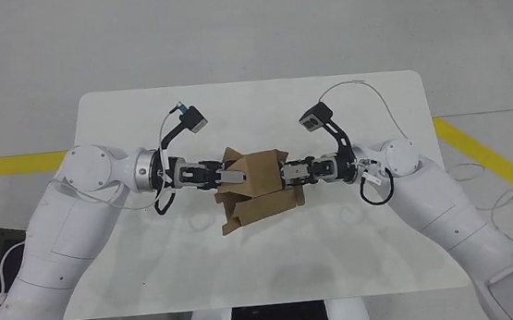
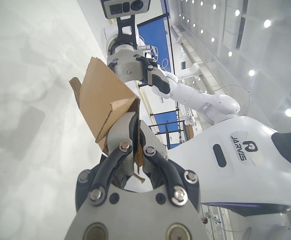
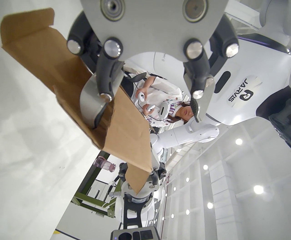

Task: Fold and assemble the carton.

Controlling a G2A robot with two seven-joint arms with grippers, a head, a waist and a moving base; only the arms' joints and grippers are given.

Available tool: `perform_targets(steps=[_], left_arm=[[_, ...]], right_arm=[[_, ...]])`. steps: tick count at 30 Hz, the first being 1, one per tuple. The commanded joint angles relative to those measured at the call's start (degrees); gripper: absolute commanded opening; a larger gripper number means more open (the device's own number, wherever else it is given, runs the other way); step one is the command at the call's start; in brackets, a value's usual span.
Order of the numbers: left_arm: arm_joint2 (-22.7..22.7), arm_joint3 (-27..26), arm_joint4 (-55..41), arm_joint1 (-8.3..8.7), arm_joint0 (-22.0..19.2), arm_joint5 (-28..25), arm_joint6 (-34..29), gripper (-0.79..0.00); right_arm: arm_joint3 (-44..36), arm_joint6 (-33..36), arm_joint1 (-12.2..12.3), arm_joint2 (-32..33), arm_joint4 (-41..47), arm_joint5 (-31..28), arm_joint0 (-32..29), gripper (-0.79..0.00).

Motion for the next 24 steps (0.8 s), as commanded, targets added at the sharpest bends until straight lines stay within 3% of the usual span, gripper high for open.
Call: perform_targets(steps=[1,7,16,19,24], left_arm=[[-0.05,0.20,0.26,-0.01,0.05,0.13,0.09,-0.785],[-0.34,0.83,0.85,0.01,0.17,0.59,-0.05,-0.785],[-0.06,0.78,1.26,-0.15,0.22,1.27,-0.02,-0.785],[0.00,0.79,1.33,-0.21,0.15,1.42,-0.02,-0.785],[-0.03,0.88,1.37,-0.28,0.01,1.71,-0.21,-0.785]], right_arm=[[0.46,0.03,-0.25,0.21,1.06,0.02,-0.08,-0.215],[1.25,1.17,-0.48,2.38,3.92,1.16,-0.83,-0.280],[0.81,3.01,-1.26,3.20,1.46,3.01,-0.70,-0.299],[1.36,2.69,-1.67,2.95,0.10,2.69,-0.19,-0.388],[2.32,2.53,-2.04,2.77,-2.53,2.53,0.51,-0.437]])
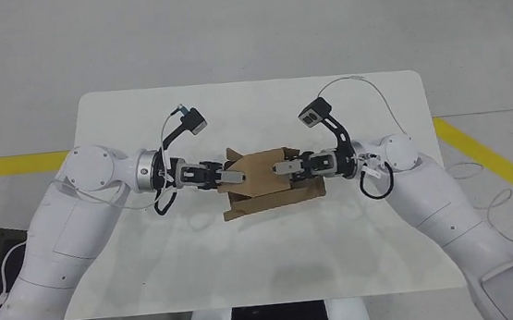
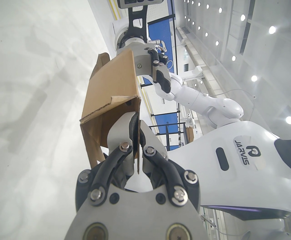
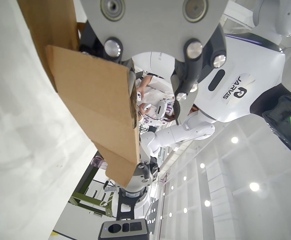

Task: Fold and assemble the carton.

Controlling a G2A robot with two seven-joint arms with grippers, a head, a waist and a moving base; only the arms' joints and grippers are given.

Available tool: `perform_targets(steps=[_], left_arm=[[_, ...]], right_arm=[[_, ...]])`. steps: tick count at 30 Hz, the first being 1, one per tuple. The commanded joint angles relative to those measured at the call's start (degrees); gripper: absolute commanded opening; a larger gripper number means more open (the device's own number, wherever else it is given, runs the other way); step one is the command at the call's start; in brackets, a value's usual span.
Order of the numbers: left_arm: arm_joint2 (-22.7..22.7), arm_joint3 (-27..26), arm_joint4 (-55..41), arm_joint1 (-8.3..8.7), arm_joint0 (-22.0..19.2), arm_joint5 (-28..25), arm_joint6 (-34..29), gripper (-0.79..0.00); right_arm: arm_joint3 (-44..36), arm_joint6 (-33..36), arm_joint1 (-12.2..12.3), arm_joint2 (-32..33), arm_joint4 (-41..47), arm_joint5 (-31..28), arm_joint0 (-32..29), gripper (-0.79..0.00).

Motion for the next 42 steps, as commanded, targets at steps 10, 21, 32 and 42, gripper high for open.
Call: perform_targets(steps=[10,21,32,42], left_arm=[[0.20,0.51,0.21,-0.16,-0.23,1.03,-0.51,-0.696],[-0.52,1.08,-3.65,-0.37,-0.07,1.70,-0.79,0.000],[-0.84,1.04,-11.65,-0.91,0.30,3.91,-2.23,0.000],[-0.19,0.60,-15.83,-1.79,-0.53,5.51,-0.32,0.000]], right_arm=[[0.91,-0.06,-0.53,-0.41,-2.50,-0.06,0.26,-0.699],[2.67,-1.07,-0.71,-0.04,-5.05,-1.06,0.75,-0.785],[4.79,-3.14,-0.86,0.88,-7.55,-3.12,0.47,-0.785],[3.83,-4.59,-1.43,0.29,-12.31,-3.35,0.33,-0.785]])
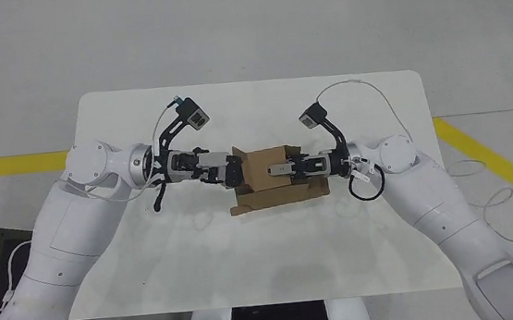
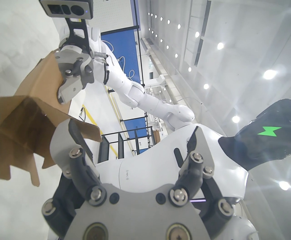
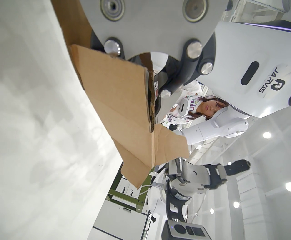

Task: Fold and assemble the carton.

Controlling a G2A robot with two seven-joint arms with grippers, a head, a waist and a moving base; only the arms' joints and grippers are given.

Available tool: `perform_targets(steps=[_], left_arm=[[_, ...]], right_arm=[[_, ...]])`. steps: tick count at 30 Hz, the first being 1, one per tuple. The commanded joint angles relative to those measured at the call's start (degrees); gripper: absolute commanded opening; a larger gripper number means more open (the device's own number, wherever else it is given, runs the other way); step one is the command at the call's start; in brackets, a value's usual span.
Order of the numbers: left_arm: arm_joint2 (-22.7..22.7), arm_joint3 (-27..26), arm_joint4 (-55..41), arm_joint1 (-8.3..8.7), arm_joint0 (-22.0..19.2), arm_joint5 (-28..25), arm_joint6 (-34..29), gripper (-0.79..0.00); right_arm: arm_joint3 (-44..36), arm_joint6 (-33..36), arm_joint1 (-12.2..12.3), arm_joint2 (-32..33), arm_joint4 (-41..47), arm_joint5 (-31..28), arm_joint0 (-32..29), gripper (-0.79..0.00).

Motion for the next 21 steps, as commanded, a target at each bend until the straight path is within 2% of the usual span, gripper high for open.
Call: perform_targets(steps=[1,9,15,21], left_arm=[[0.44,-0.17,-0.48,-0.24,-0.25,0.06,0.28,0.000],[2.22,-1.63,5.77,-0.83,-1.45,-0.94,3.19,0.000],[2.16,-4.83,12.72,-0.75,-0.65,-2.02,6.80,0.000],[1.74,-7.51,16.59,-0.60,0.70,-0.97,9.61,0.000]], right_arm=[[-0.61,-0.27,-0.05,0.03,-0.85,0.40,-0.04,-0.785],[-2.38,-0.69,0.18,1.49,-2.27,1.75,-0.80,-0.785],[-4.03,-0.55,0.24,2.16,-2.91,2.47,-1.43,-0.785],[-5.00,-0.75,0.28,2.87,-3.30,3.18,-2.02,-0.785]])
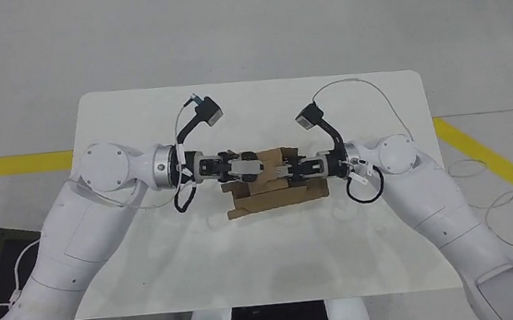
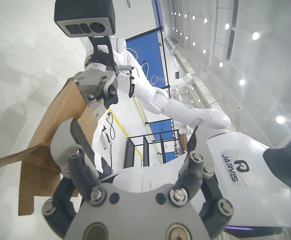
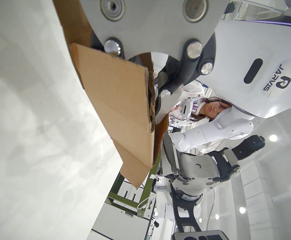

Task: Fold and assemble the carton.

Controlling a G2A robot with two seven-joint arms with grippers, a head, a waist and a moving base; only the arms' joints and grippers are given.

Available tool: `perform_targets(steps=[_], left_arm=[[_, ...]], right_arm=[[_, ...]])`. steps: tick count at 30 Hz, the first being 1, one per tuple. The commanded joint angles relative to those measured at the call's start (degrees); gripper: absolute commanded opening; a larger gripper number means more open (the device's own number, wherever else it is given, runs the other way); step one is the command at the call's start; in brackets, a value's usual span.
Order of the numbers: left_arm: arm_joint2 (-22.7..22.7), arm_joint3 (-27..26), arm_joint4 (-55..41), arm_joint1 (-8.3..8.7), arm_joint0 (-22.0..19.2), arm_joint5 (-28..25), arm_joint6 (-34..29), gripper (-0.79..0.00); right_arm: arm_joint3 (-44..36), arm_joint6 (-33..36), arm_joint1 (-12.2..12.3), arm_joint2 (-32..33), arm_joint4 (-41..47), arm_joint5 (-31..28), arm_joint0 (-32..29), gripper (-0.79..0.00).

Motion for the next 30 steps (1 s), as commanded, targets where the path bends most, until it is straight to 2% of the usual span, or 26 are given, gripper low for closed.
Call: perform_targets(steps=[1,8,20,30], left_arm=[[-0.11,-0.66,0.85,0.04,0.34,0.40,0.38,0.000],[-0.51,-1.95,0.05,0.03,1.21,1.76,0.33,0.000],[-4.51,0.96,-2.52,0.45,3.40,2.20,1.90,0.000],[-5.94,2.57,-0.96,0.56,4.03,2.20,3.48,0.000]], right_arm=[[-0.18,0.05,0.03,0.29,-0.05,0.24,-0.20,-0.785],[-0.98,0.22,0.12,1.15,-0.37,0.53,-0.88,-0.785],[-0.86,0.94,0.71,4.12,-0.06,0.40,-2.22,-0.785],[-2.47,4.04,0.43,3.11,0.30,1.32,-2.52,-0.785]])
